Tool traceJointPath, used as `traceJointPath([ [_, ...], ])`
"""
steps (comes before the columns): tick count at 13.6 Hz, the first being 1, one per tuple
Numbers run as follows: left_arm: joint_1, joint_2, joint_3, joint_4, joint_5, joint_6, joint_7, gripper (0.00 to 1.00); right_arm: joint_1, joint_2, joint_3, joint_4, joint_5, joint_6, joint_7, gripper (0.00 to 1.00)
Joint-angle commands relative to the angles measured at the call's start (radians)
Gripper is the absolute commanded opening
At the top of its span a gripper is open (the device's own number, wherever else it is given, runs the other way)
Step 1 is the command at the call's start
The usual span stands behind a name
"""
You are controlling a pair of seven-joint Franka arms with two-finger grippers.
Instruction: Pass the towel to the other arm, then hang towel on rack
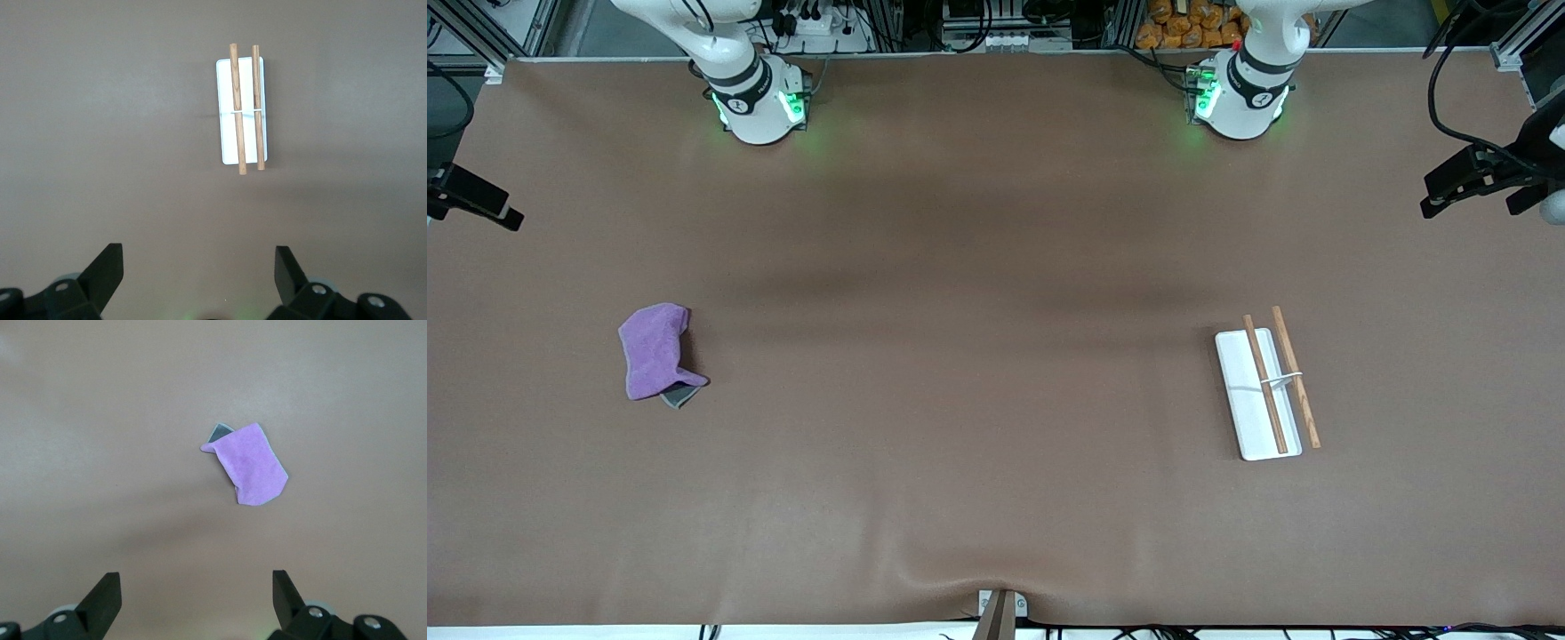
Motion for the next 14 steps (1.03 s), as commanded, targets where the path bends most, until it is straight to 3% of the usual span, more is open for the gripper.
traceJointPath([
  [1,0.002,-0.016,-0.004,-0.007,0.028,0.003,0.011,1.0,0.004,-0.004,-0.002,0.007,-0.005,-0.001,0.014,1.0],
  [9,0.004,-0.01,-0.001,-0.001,0.028,0.003,0.007,1.0,0.001,0.005,-0.002,0.01,-0.003,0.002,0.006,1.0],
  [14,0.005,-0.01,0.001,-0.009,0.026,-0.014,0.008,1.0,-0.003,0.091,-0.002,0.008,-0.011,0.044,0.0,1.0],
])
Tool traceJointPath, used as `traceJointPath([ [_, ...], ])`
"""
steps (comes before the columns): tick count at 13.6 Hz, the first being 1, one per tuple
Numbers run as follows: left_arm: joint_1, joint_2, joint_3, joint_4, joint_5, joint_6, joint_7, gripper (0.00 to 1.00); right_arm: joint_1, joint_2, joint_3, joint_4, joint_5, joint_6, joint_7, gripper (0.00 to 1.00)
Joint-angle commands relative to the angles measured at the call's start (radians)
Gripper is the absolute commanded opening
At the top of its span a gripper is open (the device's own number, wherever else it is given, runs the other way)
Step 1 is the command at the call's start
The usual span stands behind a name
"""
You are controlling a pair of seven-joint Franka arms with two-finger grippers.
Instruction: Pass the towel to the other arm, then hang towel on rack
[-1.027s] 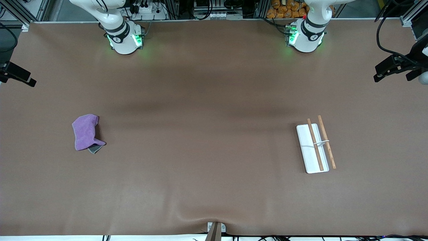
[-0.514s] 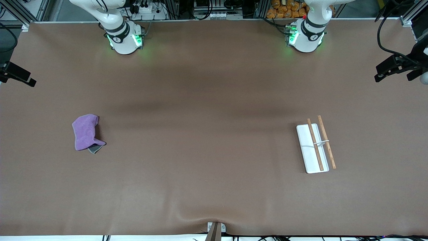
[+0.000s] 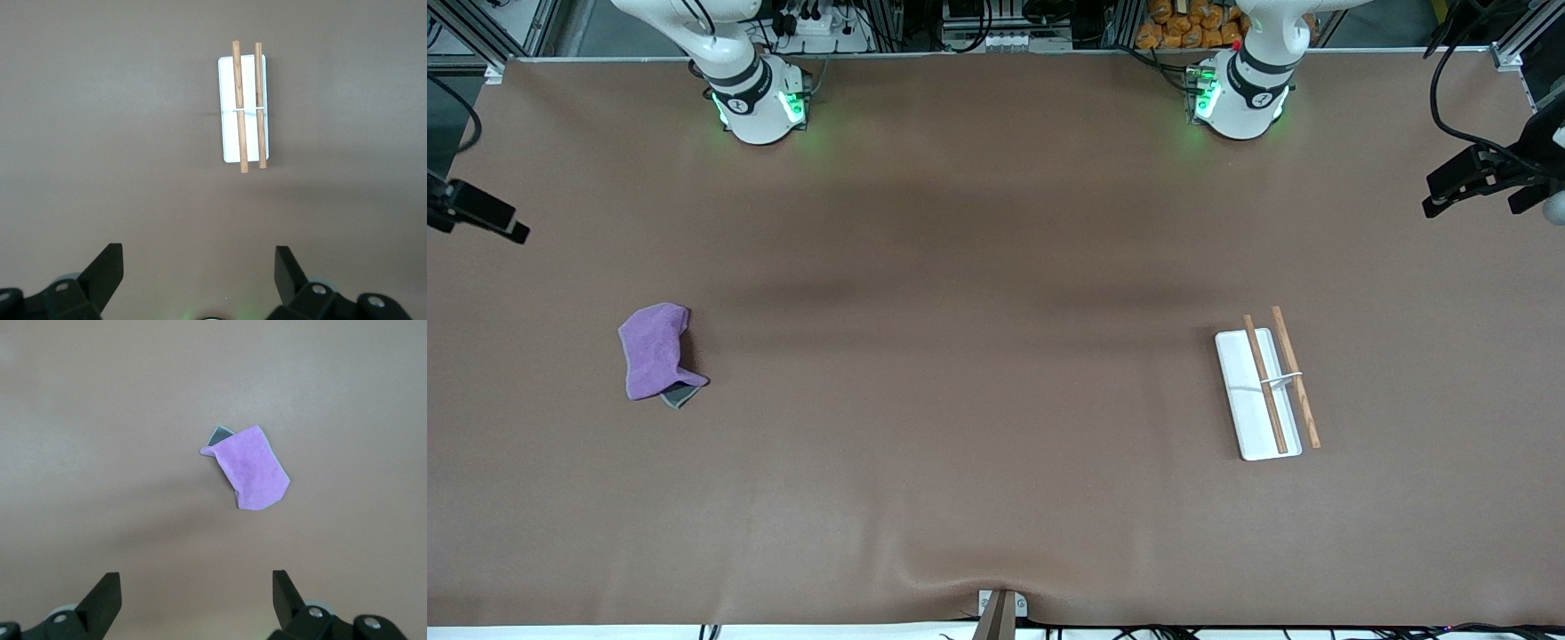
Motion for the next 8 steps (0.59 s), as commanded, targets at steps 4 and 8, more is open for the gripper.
traceJointPath([
  [4,0.002,-0.008,-0.002,-0.014,0.022,-0.008,0.01,1.0,-0.008,0.166,-0.004,0.023,-0.107,0.095,-0.006,1.0],
  [8,0.002,-0.002,-0.002,-0.014,0.02,-0.008,0.01,1.0,-0.04,0.321,-0.005,0.018,-0.141,0.171,-0.096,1.0],
])
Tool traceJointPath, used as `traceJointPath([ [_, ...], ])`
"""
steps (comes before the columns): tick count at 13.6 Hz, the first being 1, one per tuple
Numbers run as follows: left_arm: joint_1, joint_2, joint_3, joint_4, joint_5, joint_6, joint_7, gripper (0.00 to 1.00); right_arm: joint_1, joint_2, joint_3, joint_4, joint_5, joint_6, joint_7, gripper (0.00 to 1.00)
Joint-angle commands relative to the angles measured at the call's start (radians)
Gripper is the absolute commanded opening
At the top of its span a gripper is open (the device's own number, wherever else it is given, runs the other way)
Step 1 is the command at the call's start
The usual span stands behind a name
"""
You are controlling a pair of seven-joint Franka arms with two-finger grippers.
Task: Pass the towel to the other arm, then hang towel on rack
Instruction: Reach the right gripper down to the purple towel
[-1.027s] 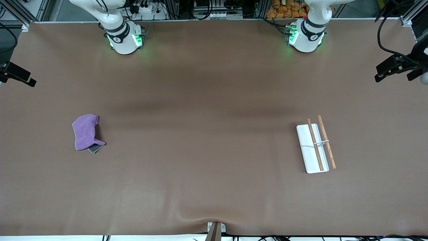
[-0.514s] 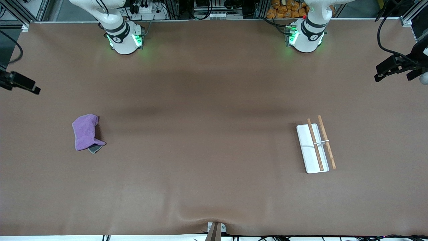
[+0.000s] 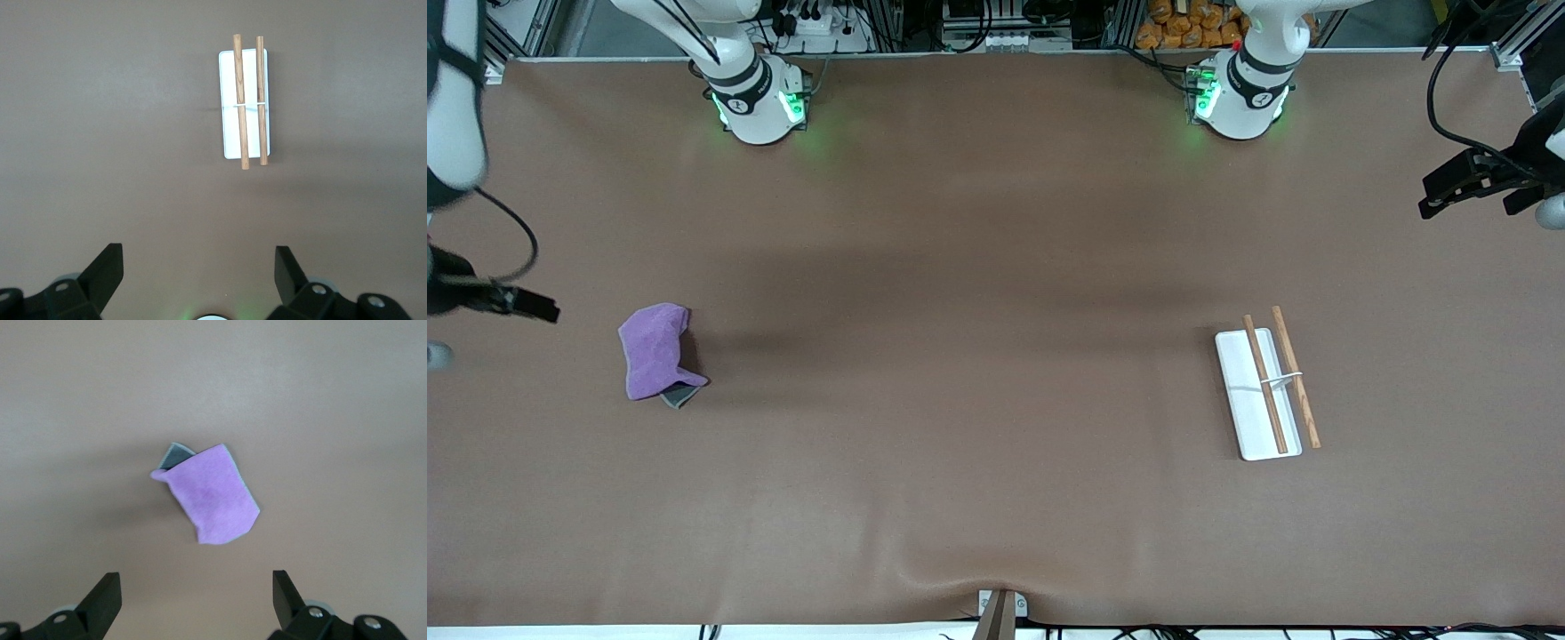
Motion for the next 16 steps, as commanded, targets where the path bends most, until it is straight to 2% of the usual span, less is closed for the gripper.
traceJointPath([
  [1,0.001,-0.005,-0.003,-0.002,0.02,-0.007,0.01,1.0,-0.033,0.107,0.006,0.021,-0.019,0.006,-0.067,1.0],
  [5,0.001,-0.001,-0.003,-0.003,0.02,-0.007,0.011,1.0,-0.021,0.225,0.007,0.009,-0.016,0.106,-0.213,1.0],
  [7,-0.002,0.001,-0.003,0.0,0.019,-0.007,0.01,1.0,0.018,0.236,0.009,-0.034,-0.014,0.141,-0.218,1.0],
  [10,-0.003,0.007,-0.004,0.001,0.015,-0.005,0.011,1.0,0.058,0.237,0.009,-0.161,-0.008,0.276,-0.21,1.0],
  [12,0.001,0.009,-0.006,0.001,0.015,-0.005,0.011,1.0,0.065,0.245,0.009,-0.222,-0.008,0.318,-0.212,1.0],
  [16,-0.002,0.015,-0.006,0.007,0.012,0.001,0.011,1.0,0.064,0.305,0.009,-0.23,-0.01,0.328,-0.216,1.0],
])
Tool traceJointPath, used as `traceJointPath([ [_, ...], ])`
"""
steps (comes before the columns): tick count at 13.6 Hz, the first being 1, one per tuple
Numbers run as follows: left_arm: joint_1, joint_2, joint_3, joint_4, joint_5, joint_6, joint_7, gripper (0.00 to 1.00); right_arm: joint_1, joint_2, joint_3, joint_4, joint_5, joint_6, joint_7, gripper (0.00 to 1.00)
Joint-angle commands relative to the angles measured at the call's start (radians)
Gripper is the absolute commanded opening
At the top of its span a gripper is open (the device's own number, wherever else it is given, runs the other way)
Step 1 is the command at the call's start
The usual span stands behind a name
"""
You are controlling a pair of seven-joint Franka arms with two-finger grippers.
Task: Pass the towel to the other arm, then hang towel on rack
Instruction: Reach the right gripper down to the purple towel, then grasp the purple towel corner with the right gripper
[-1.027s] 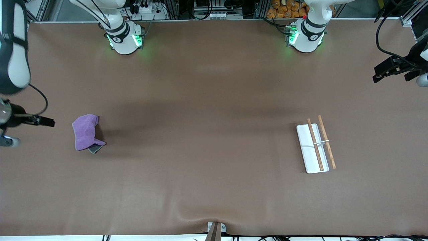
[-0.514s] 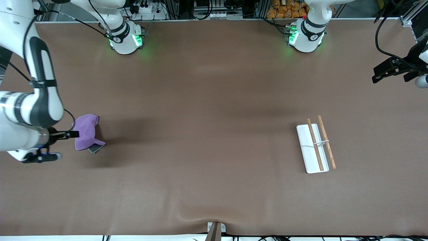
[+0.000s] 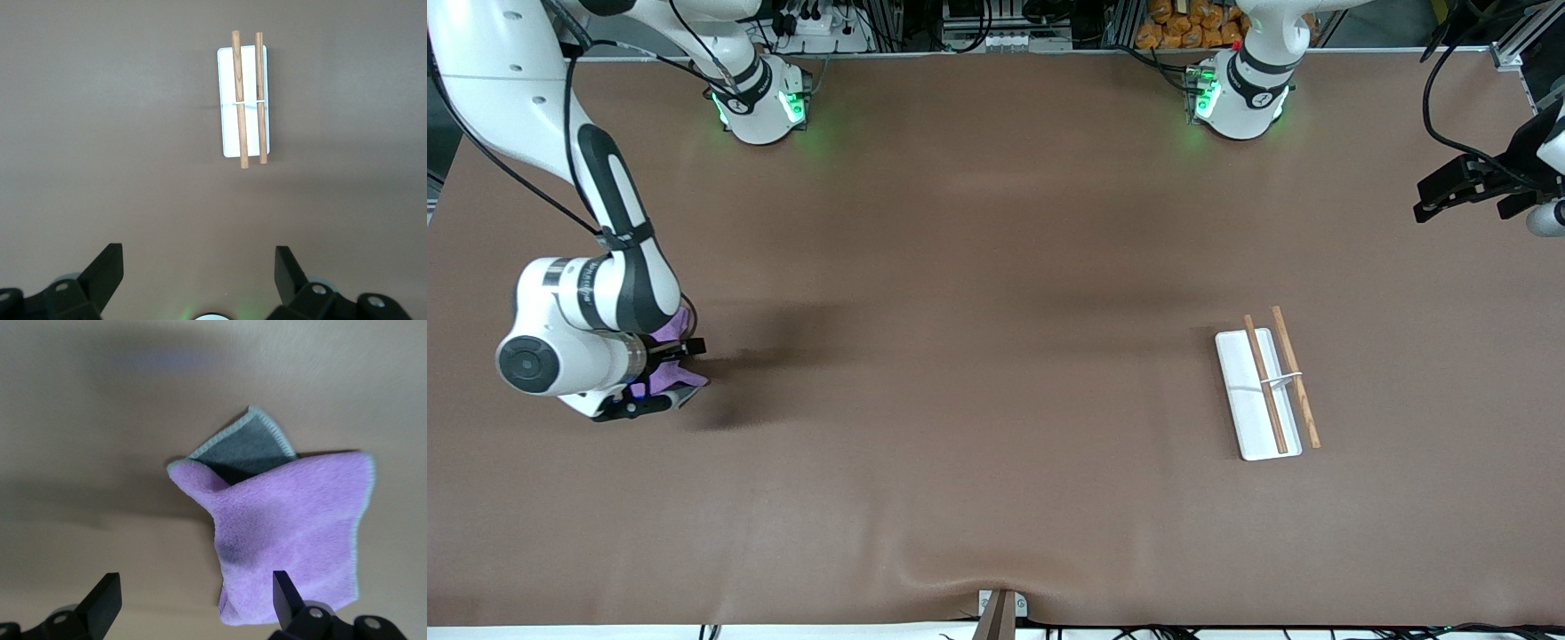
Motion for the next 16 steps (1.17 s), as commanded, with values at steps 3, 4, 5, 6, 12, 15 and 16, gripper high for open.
traceJointPath([
  [3,0.002,0.001,-0.004,0.009,0.014,-0.003,0.011,1.0,-0.015,0.056,0.001,0.001,-0.004,0.076,-0.015,1.0],
  [4,0.002,0.001,-0.004,0.007,0.014,-0.004,0.011,1.0,-0.015,0.066,0.001,0.001,-0.004,0.093,-0.015,1.0],
  [5,0.003,0.002,-0.004,0.007,0.012,-0.004,0.011,1.0,-0.016,0.07,0.001,0.003,-0.004,0.095,-0.01,0.96],
  [6,0.003,0.002,-0.004,0.009,0.012,-0.004,0.009,1.0,-0.015,0.07,0.001,0.003,-0.004,0.089,-0.007,0.58],
  [12,-0.006,0.005,-0.007,0.01,0.012,0.006,-0.004,1.0,-0.016,0.065,0.001,0.009,0.005,0.067,-0.001,0.0],
  [15,0.005,0.005,-0.005,0.007,0.011,0.006,-0.003,1.0,-0.015,0.042,0.003,0.012,0.006,0.067,-0.001,0.0],
  [16,0.002,0.007,-0.005,0.01,0.011,0.006,-0.003,1.0,-0.015,0.018,0.003,0.017,0.008,0.067,-0.001,0.0],
])
